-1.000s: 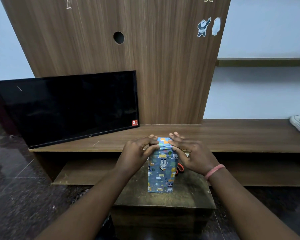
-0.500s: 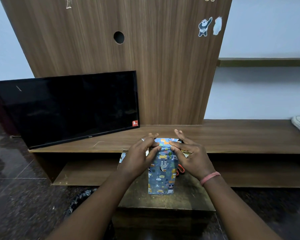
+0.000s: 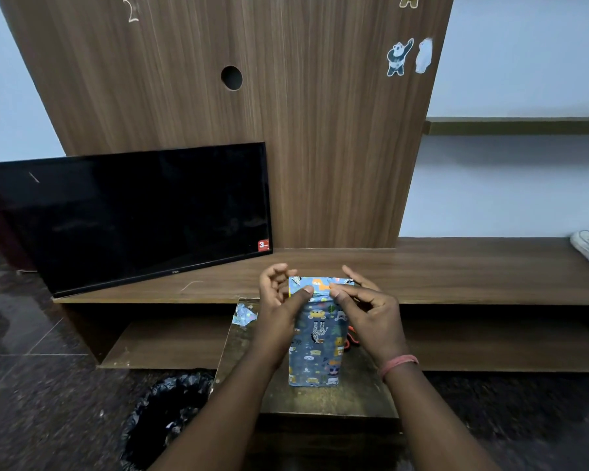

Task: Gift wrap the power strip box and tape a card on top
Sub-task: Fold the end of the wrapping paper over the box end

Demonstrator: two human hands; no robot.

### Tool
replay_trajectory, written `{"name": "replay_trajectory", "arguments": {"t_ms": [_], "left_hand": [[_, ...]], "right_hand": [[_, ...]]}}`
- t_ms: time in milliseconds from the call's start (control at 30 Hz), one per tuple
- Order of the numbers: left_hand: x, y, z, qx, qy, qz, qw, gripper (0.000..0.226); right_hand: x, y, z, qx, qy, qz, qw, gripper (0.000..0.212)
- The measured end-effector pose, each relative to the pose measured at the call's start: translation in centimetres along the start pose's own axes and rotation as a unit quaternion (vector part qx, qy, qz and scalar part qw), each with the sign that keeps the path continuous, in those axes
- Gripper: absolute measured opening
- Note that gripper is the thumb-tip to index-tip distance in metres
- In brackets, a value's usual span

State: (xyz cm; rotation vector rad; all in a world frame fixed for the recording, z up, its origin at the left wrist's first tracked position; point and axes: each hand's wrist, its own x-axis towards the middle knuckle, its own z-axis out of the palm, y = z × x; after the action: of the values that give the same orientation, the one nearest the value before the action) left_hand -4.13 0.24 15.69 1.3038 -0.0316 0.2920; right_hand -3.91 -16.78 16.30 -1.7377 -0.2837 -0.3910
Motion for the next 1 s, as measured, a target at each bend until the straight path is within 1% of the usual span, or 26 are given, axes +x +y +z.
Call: {"name": "replay_trajectory", "arguments": {"t_ms": [33, 67, 100, 200, 233, 300, 333, 400, 433, 533, 600, 667, 733, 833, 933, 1000], "left_hand": [[0.1, -0.2, 0.3, -0.036, 0.009, -0.038, 0.999, 0.062], [0.1, -0.4, 0.6, -0.058, 0.010, -0.081, 0.995, 0.070], [0.1, -0.6, 0.8, -0.073, 0.001, -0.121, 0.990, 0.073], [-0.6, 0.5, 1.0, -0.070, -0.064, -0.223, 0.970, 0.069], [-0.6, 0.9, 0.8, -0.057, -0.092, -0.245, 0.963, 0.068], [-0.8, 1.6, 0.1, -0.019, -0.128, -0.270, 0.954, 0.060], [-0.8, 1.6, -0.2, -0.005, -0.133, -0.265, 0.955, 0.056], [-1.1, 1.6, -0.7, -0.004, -0.133, -0.244, 0.961, 0.055], [-1.4, 1.6, -0.9, -0.004, -0.133, -0.236, 0.963, 0.053], [-2.1, 1.7, -1.0, 0.041, -0.141, -0.220, 0.964, 0.049], [-2.5, 2.0, -1.1, 0.063, -0.142, -0.215, 0.964, 0.047], [-2.6, 2.6, -1.3, 0.071, -0.141, -0.208, 0.965, 0.037], [-2.2, 3.7, -1.4, 0.079, -0.143, -0.195, 0.967, 0.034], [-1.3, 5.7, -1.3, 0.092, -0.158, -0.164, 0.970, 0.021], [-1.0, 6.6, -1.6, 0.074, -0.163, -0.138, 0.974, 0.031], [-1.7, 6.3, -2.0, 0.074, -0.159, -0.110, 0.978, 0.038]], "right_hand": [[0.0, 0.0, 0.1, 0.008, 0.001, 0.007, 1.000, 0.010], [-0.1, -0.2, 0.2, 0.017, 0.001, 0.017, 1.000, 0.008], [-0.1, -0.3, 0.1, 0.027, 0.004, 0.032, 0.999, 0.009], [0.1, -1.0, 0.1, 0.071, 0.002, 0.076, 0.995, 0.013], [0.2, -1.3, 0.1, 0.090, 0.001, 0.089, 0.992, 0.020], [0.3, -1.9, 0.0, 0.136, -0.004, 0.130, 0.982, 0.039], [0.3, -2.3, -0.2, 0.142, -0.020, 0.154, 0.978, 0.043], [0.1, -3.2, -0.5, 0.112, -0.085, 0.202, 0.969, 0.040], [0.1, -3.5, -0.7, 0.118, -0.115, 0.236, 0.958, 0.040], [0.8, -4.4, -1.1, 0.193, -0.137, 0.349, 0.907, 0.040], [1.0, -5.0, -1.3, 0.194, -0.158, 0.380, 0.890, 0.038], [1.2, -5.6, -1.3, 0.186, -0.161, 0.383, 0.890, 0.037], [1.2, -6.2, -1.4, 0.197, -0.158, 0.371, 0.893, 0.036], [1.8, -6.8, -1.8, 0.213, -0.158, 0.322, 0.909, 0.036], [2.0, -7.8, -2.1, 0.213, -0.153, 0.265, 0.928, 0.041], [1.6, -7.3, -2.0, 0.198, -0.159, 0.227, 0.940, 0.046]]}}
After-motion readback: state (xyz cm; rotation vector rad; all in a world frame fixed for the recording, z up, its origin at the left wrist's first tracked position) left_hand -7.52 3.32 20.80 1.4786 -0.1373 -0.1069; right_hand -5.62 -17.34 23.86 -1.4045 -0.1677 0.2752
